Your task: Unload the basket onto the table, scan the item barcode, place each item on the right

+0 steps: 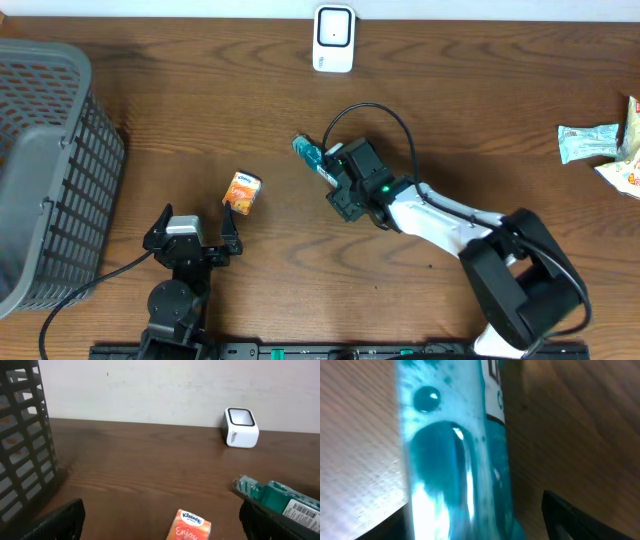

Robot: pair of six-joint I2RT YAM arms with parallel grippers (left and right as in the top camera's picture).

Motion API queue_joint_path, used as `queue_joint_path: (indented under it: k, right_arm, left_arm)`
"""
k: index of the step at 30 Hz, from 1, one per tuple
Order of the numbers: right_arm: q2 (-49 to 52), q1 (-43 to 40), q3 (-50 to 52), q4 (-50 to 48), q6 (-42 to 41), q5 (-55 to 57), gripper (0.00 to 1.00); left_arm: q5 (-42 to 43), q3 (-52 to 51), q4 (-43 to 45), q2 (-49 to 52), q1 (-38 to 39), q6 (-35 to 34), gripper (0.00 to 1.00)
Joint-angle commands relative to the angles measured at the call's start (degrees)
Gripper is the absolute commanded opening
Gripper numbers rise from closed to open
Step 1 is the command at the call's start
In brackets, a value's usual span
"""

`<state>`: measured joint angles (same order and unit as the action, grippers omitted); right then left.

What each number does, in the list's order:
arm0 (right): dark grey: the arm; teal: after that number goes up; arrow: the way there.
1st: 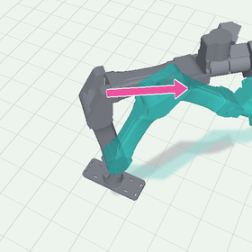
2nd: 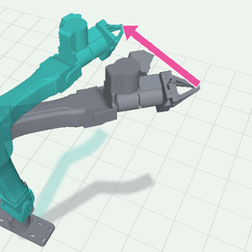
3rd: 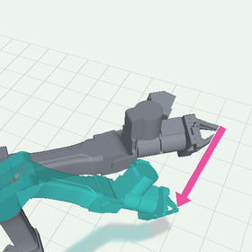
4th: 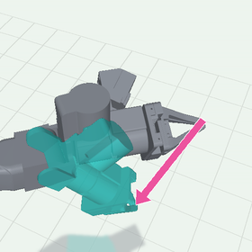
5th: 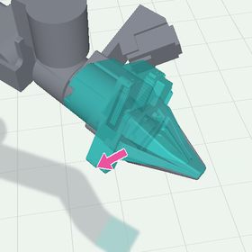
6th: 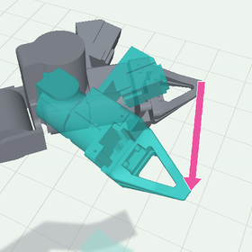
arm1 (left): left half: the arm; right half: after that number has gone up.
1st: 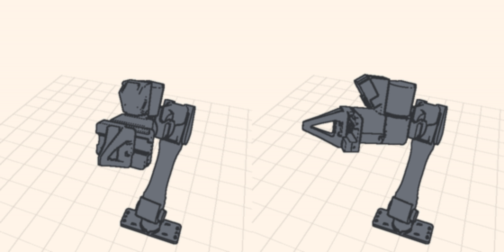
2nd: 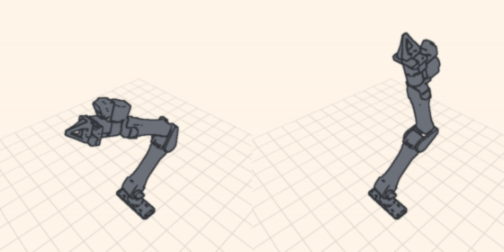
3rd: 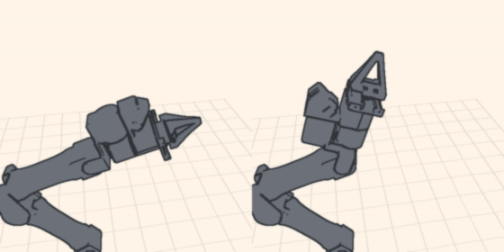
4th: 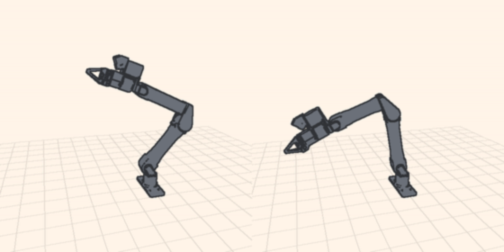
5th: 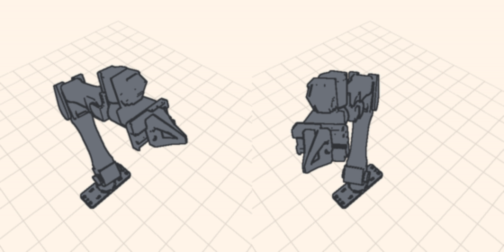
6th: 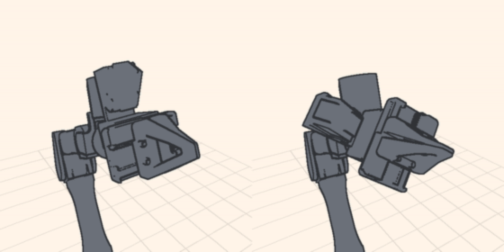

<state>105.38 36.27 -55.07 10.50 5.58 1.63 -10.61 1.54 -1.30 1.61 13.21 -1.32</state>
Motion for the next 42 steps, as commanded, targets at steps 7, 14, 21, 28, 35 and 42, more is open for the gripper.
queue_joint_path:
  k: [7, 14, 21, 28, 35, 42]
  right_arm:
    - [1.20, 0.02, -1.40, -1.25, 2.86, 0.63, 0.40]
    - [1.73, -2.47, -3.89, 6.84, 2.84, -6.23, 0.01]
    - [-1.05, -7.15, -15.37, 28.92, 5.81, -25.79, 0.01]
    - [-10.34, -8.33, -18.75, 48.00, 13.57, -39.91, 0.01]
    - [-24.09, -8.31, -18.75, 56.54, 14.67, -41.24, 0.01]
    - [-28.24, -8.04, -18.27, 53.59, 18.47, -35.19, 0.01]
  left_arm:
    - [-0.31, -1.31, -1.73, -0.26, 0.04, 0.13, 0.98]
    - [-0.31, -1.31, -1.73, -0.26, 0.04, 0.13, 0.98]
    - [-0.31, -1.31, -1.73, -0.26, 0.04, 0.13, 0.98]
    - [-0.31, -1.31, -1.73, -0.26, 0.04, 0.13, 0.98]
    - [-0.31, -1.31, -1.73, -0.26, 0.04, 0.13, 0.98]
    - [-0.31, -1.31, -1.73, -0.26, 0.04, 0.13, 0.98]
